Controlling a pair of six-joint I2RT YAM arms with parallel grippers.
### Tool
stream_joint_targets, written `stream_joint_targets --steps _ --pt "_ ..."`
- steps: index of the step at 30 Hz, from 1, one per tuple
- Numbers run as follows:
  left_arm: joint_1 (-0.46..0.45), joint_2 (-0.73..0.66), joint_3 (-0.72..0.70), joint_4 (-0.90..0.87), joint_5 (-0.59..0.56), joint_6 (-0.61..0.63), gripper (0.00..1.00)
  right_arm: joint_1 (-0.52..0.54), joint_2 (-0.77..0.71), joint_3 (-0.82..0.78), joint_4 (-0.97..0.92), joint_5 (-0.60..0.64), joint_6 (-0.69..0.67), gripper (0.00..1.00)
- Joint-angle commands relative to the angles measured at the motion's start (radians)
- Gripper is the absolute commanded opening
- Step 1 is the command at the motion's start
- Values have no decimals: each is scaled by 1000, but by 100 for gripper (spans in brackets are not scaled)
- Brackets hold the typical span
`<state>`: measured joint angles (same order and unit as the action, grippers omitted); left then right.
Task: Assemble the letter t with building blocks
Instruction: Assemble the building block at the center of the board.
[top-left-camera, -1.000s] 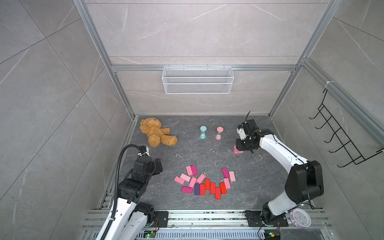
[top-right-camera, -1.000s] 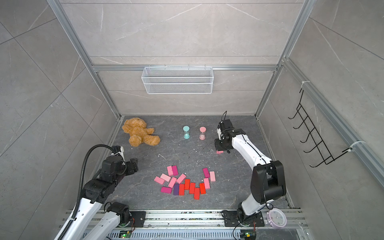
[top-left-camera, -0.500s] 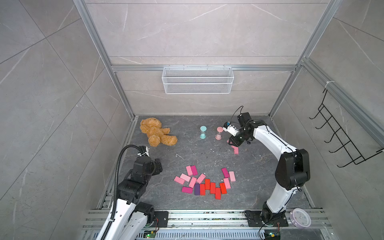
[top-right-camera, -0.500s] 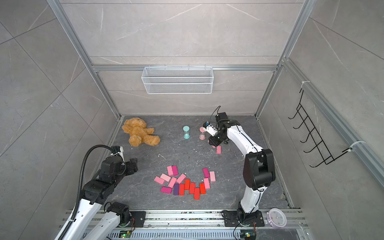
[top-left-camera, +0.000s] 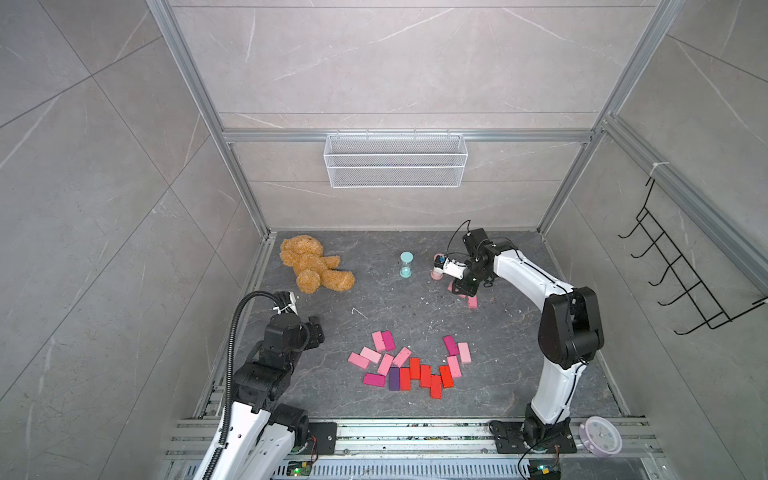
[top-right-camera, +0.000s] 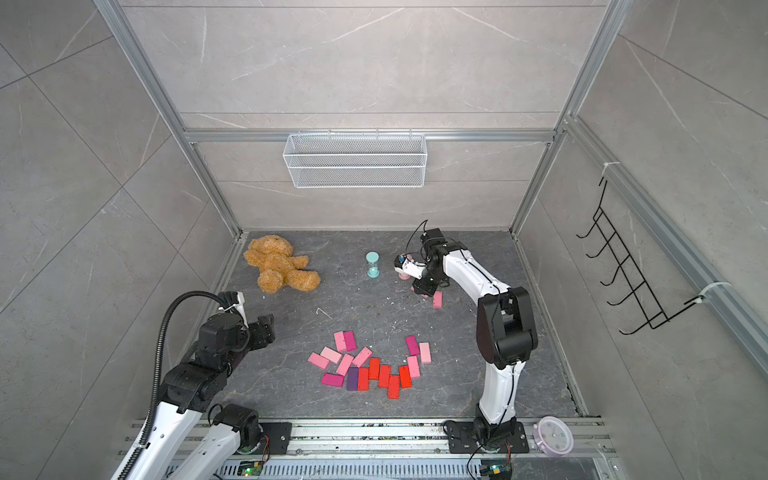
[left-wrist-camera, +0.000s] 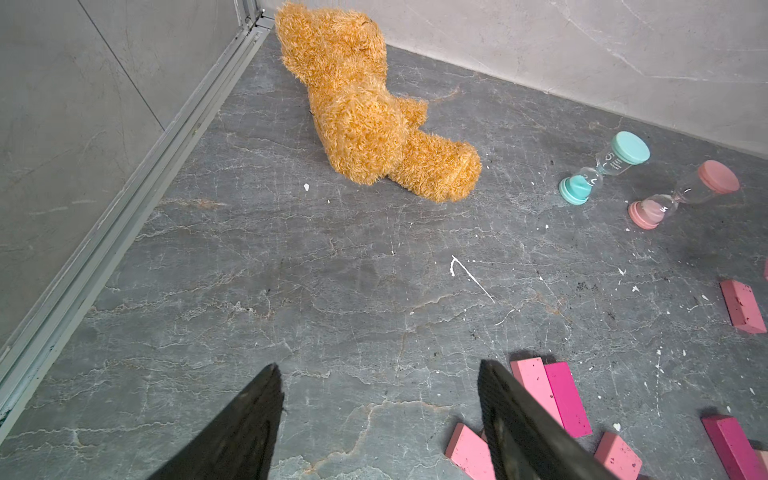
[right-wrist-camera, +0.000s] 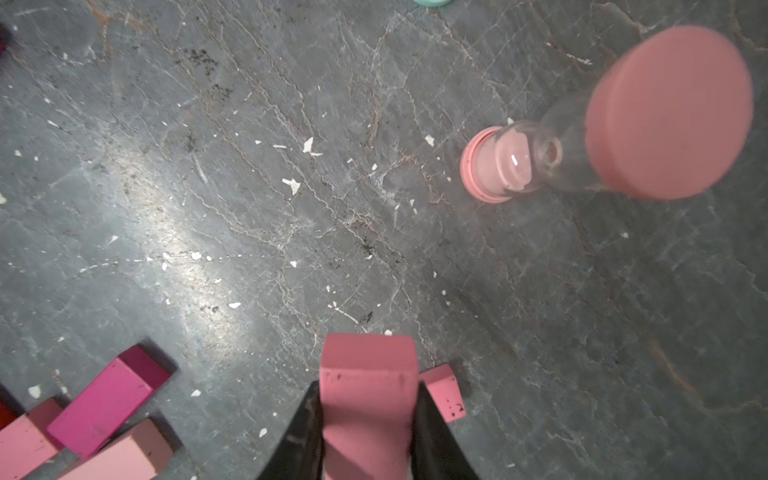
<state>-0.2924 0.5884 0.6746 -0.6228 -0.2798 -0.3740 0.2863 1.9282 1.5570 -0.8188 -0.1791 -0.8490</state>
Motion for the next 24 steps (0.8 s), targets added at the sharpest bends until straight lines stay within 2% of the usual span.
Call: stream_joint_targets --steps 1,24 --pt "-2 -6 -4 32 -6 20 77 12 47 -4 12 42 -60 0" --pt "-3 -16 -3 28 11 33 79 41 160 -5 56 155 -120 1"
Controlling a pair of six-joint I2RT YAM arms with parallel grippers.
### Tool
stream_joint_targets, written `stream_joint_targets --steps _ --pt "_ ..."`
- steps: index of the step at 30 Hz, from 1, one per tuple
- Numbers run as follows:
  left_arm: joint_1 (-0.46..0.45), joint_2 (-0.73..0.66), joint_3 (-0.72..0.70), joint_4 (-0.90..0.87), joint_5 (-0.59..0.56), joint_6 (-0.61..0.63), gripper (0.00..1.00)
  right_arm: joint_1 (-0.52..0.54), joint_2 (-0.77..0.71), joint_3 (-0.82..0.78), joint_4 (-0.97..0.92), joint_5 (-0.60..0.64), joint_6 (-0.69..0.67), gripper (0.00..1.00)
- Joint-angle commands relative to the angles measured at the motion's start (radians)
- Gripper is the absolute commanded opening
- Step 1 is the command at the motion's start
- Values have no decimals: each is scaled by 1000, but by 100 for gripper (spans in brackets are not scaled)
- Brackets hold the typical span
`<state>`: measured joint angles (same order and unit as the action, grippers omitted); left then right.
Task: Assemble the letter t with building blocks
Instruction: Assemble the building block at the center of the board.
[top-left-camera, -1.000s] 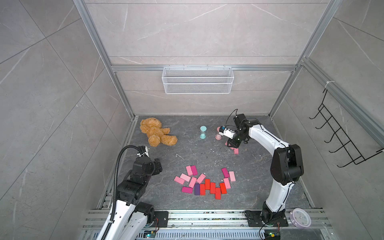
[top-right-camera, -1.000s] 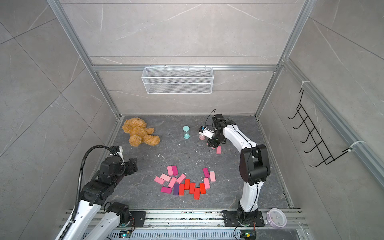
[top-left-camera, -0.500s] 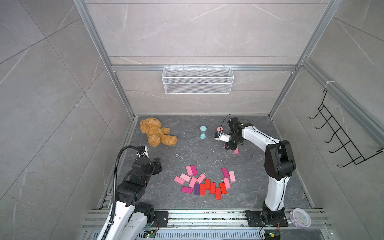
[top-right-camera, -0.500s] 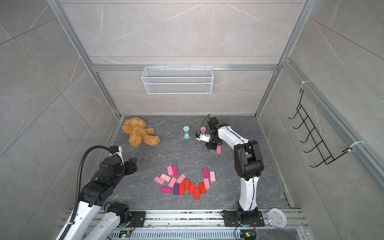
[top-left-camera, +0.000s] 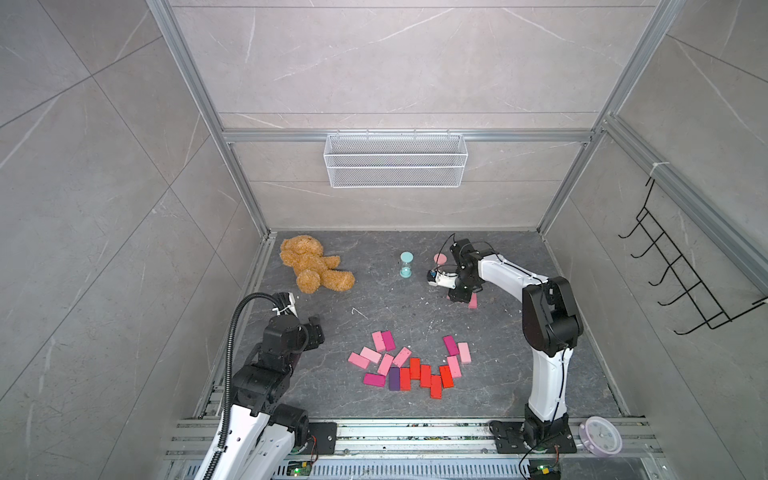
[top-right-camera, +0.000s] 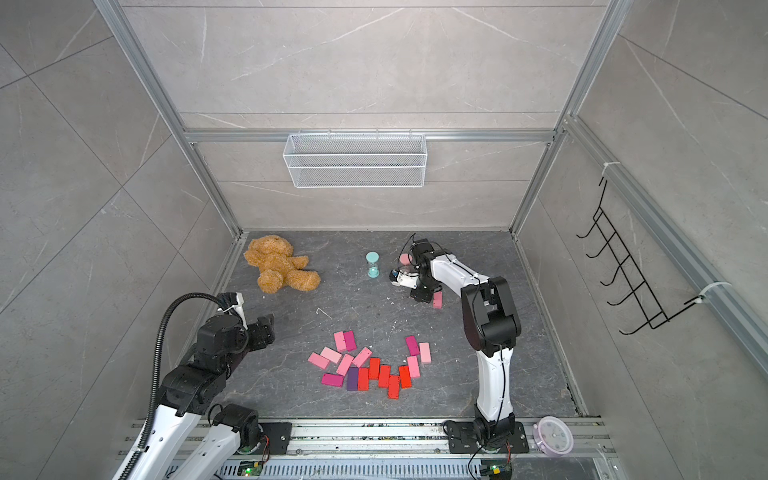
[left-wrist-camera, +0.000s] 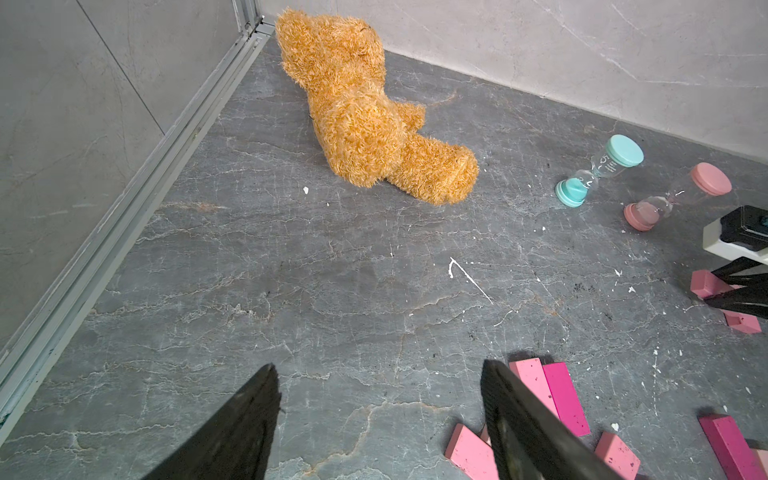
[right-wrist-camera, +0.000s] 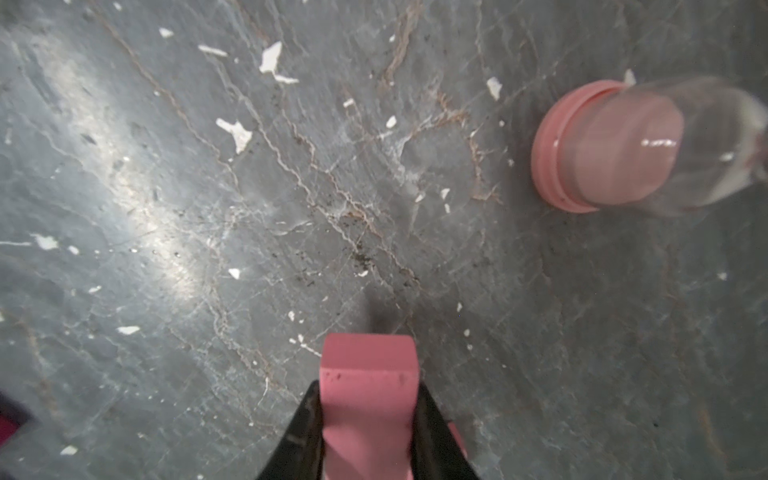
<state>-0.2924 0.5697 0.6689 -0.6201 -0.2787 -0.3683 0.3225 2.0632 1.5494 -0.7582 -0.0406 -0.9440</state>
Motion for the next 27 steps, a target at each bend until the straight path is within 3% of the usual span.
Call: stream_joint_targets --steps 1,27 --pt "-4 2 1 25 9 26 79 4 25 2 -6 18 -27 1" --pt "-3 1 1 29 10 30 81 19 57 -42 -15 92 -98 7"
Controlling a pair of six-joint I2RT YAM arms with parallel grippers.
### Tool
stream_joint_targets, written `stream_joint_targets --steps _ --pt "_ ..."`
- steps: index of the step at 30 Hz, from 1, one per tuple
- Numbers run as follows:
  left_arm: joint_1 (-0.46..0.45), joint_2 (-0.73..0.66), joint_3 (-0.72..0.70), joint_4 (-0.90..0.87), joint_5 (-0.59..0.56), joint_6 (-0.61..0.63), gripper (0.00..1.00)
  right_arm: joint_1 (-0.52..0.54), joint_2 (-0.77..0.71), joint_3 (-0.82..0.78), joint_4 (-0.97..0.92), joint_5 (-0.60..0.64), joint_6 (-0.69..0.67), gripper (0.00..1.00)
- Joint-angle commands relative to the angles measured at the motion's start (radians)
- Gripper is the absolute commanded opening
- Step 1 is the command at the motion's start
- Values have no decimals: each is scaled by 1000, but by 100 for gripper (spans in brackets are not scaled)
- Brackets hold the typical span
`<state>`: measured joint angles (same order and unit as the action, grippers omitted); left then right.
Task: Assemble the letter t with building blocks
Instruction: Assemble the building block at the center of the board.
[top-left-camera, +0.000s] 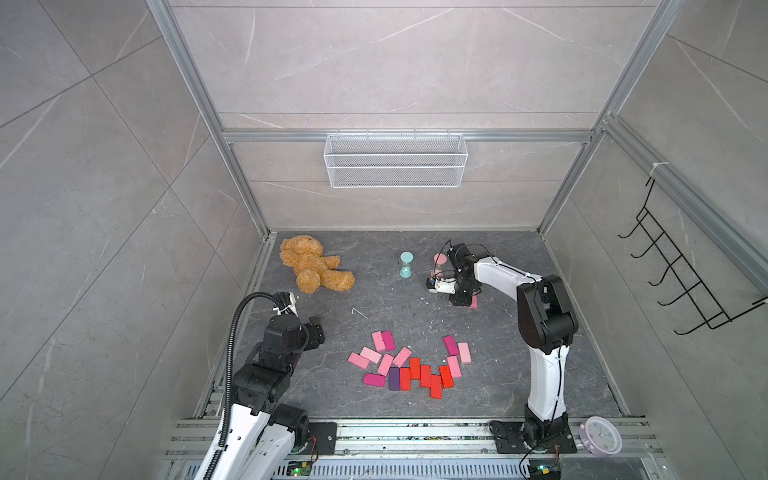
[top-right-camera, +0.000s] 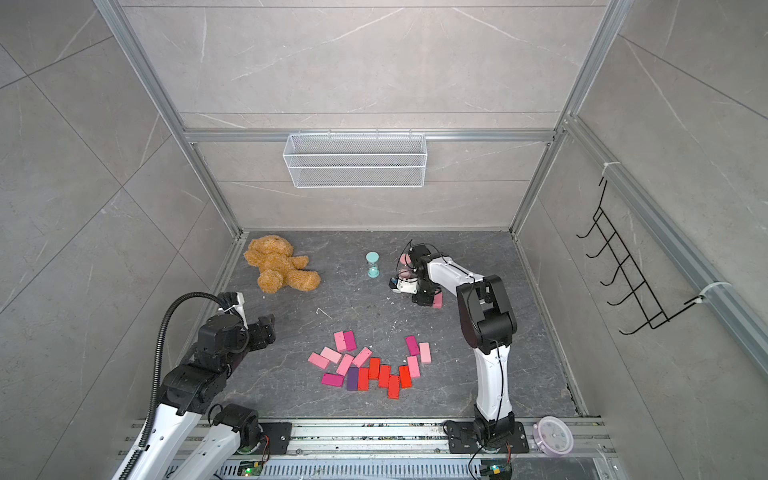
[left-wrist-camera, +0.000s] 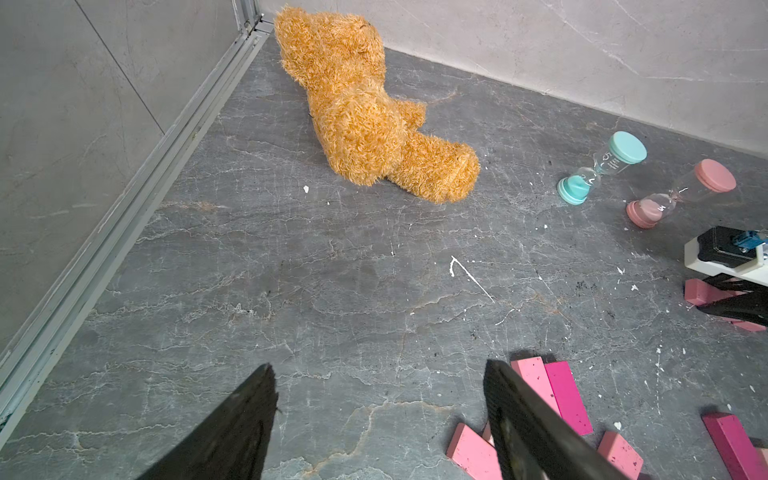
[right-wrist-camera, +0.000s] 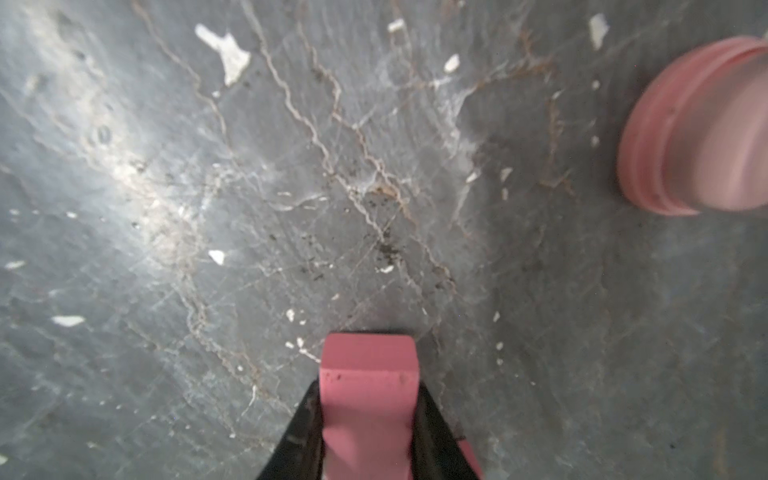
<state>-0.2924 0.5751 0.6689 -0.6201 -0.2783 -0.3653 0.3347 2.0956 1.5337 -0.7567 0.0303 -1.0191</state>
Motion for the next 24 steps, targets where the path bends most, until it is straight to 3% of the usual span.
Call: stream_joint_targets --steps 1,24 --pt "-2 -4 2 29 11 26 81 7 25 -28 -16 26 -25 7" --pt "-2 -1 2 32 14 26 82 8 3 -54 -36 29 -42 13"
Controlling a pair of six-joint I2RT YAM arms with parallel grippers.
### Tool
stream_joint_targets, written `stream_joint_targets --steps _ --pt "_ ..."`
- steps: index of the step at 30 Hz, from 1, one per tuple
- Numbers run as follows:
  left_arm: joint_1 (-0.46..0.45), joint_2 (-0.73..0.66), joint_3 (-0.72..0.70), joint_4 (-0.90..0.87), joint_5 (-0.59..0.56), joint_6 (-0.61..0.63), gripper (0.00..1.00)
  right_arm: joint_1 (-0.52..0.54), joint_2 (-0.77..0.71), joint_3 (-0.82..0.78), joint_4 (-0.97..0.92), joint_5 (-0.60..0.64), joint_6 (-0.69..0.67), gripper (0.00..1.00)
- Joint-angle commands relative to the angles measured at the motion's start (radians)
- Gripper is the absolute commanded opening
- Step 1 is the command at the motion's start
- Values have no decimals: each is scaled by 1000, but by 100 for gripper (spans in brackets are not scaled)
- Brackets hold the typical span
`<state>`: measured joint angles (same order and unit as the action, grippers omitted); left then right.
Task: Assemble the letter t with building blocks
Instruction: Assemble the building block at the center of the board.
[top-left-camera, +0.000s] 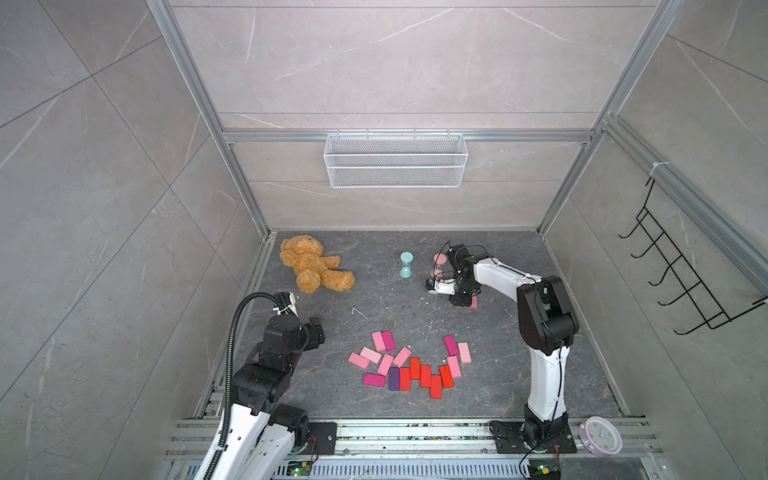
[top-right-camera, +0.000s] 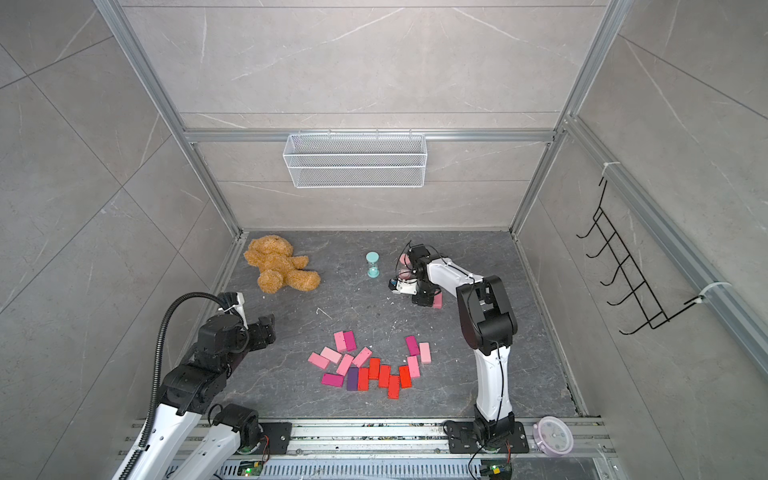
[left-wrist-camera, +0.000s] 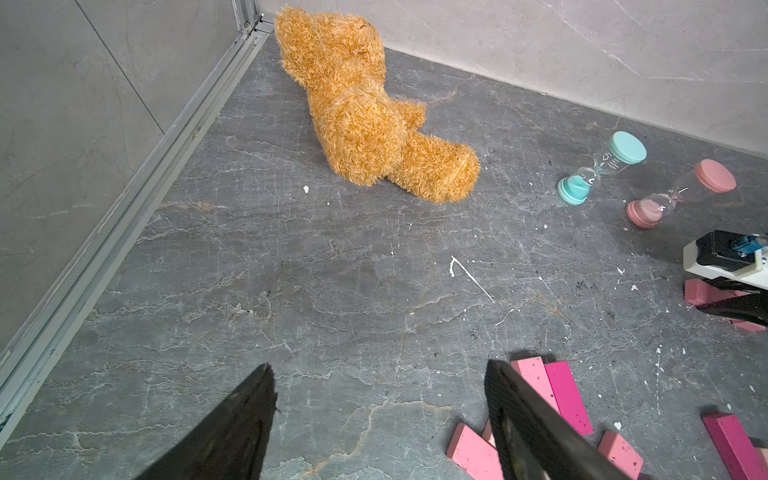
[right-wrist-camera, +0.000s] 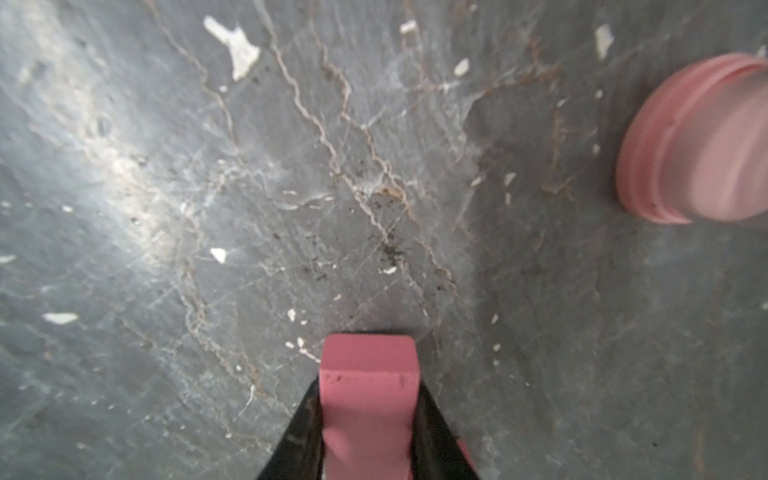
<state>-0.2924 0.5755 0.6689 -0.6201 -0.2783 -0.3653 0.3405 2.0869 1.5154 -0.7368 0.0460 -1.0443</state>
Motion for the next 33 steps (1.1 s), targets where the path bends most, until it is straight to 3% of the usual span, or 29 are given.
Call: stream_joint_targets --steps 1,22,31,33 --pt "-2 -2 2 31 13 26 82 2 12 -35 -59 15 -17 12" --pt "-3 0 1 31 9 23 83 2 -3 -56 -46 32 -15 16" --pt "-2 0 2 31 5 24 84 2 4 -51 -47 31 -11 24" --pt "-2 0 3 30 5 23 84 2 3 -50 -49 30 -11 30"
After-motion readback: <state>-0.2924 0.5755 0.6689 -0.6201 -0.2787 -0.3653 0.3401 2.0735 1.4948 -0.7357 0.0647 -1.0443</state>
